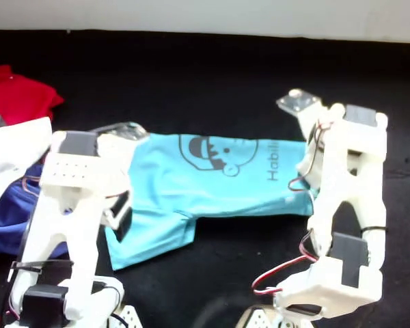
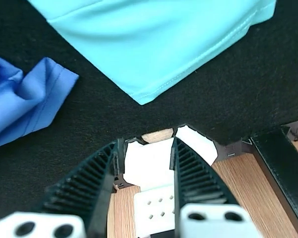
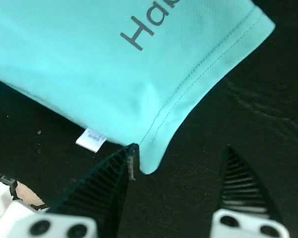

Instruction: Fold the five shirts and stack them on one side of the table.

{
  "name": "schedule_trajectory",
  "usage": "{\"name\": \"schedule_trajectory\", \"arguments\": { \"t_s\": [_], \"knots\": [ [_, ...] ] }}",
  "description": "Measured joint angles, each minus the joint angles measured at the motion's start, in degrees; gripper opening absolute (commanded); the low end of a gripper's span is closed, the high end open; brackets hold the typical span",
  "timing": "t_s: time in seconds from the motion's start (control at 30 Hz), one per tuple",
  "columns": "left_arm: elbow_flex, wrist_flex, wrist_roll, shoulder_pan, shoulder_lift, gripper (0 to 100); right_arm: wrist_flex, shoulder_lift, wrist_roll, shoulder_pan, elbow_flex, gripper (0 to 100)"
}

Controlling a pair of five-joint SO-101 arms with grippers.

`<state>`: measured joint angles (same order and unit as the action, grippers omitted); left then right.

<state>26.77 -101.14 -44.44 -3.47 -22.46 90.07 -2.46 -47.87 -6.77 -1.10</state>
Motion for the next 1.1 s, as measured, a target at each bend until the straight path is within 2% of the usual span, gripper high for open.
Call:
{"name": "schedule_trajectory", "arguments": {
  "t_s": [0.2, 0.27, 0.4, 0.47, 0.8, 1.0, 1.1],
  "knots": [
    [-5.71, 0.00, 4.84, -5.54, 0.00, 16, 0.62, 0.00, 2.20, 0.26, 8.62, 25.1],
    [-7.56, 0.00, 6.33, -7.47, 0.00, 12, 0.62, 0.00, 5.19, 0.88, 8.79, 19.2],
    [-10.02, 0.00, 8.09, -10.37, 0.00, 2, -3.43, -2.46, 9.76, 2.90, 7.30, 0.0],
    [-10.29, 0.00, 8.26, -10.81, 0.00, 1, -6.77, -6.07, 11.08, 2.90, 6.68, 2.3],
    [-10.29, 0.00, 8.35, -10.81, 0.00, 1, -21.36, -22.15, 12.92, 2.99, 6.59, 0.6],
    [-10.29, 0.00, 8.53, -10.81, 0.00, 1, -32.62, -26.90, 12.92, 2.99, 7.38, 0.6],
    [-10.29, 0.00, 8.53, -11.43, 0.00, 1, -34.73, -29.36, 12.92, 3.08, 10.37, 0.6]
  ]
}}
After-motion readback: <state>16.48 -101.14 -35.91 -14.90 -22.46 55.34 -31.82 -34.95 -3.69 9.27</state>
